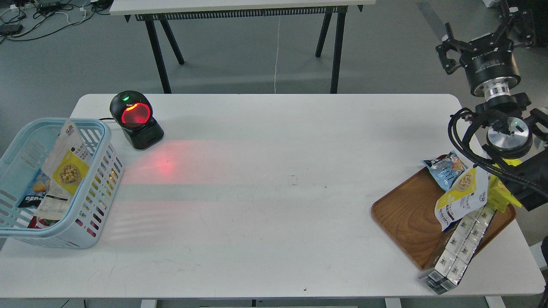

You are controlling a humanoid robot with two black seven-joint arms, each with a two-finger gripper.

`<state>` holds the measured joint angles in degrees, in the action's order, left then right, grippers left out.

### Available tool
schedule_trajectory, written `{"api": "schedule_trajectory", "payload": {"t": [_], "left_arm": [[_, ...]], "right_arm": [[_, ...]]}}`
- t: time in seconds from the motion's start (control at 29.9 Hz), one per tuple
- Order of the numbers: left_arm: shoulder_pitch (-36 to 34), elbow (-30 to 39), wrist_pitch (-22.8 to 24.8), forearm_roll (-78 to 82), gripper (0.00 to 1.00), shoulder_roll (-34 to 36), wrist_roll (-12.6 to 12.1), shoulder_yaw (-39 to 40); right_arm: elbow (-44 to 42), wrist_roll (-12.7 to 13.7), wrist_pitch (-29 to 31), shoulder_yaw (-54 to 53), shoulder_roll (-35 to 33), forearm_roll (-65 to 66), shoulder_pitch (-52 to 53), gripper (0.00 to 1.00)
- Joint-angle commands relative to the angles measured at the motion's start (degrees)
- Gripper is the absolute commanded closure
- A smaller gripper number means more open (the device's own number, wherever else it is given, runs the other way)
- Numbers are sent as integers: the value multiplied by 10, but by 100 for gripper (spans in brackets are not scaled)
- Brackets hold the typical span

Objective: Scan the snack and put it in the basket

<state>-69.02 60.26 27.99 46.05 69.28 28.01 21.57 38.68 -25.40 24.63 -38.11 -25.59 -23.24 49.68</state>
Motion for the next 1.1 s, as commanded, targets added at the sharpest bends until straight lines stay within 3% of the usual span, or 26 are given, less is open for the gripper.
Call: {"api": "schedule_trajectory", "payload": {"t": [0.0, 0.1, 0.37, 0.54, 0.67, 0.77, 0.84, 1.07], "left_arm": [[-1, -79, 0, -84, 1, -92, 0, 5], [1, -129, 0, -127, 1, -163, 0, 8], [2, -354, 0, -299, 0, -334, 0, 9], [4, -435, 0, -393, 1, -422, 0, 35], [7, -468, 0, -490, 1, -470, -6, 59], [20, -471, 0, -553, 0, -491, -47, 64], [32, -469, 0, -578, 0, -504, -61, 66], [84, -470, 0, -627, 0, -541, -63, 90]], "right_arm": [[-1, 6, 0, 1, -2, 0, 14, 1], [3, 9, 2, 2, -3, 0, 20, 1], [-12, 11, 2, 0, -1, 0, 35, 1], [-15, 45, 25, -1, 6, 0, 34, 1], [-16, 50, 26, -1, 8, 0, 34, 1], [-22, 50, 22, -14, 11, -1, 34, 1], [-43, 50, 22, -29, 21, -1, 34, 1], [-77, 50, 29, -62, 41, 0, 40, 1]]}}
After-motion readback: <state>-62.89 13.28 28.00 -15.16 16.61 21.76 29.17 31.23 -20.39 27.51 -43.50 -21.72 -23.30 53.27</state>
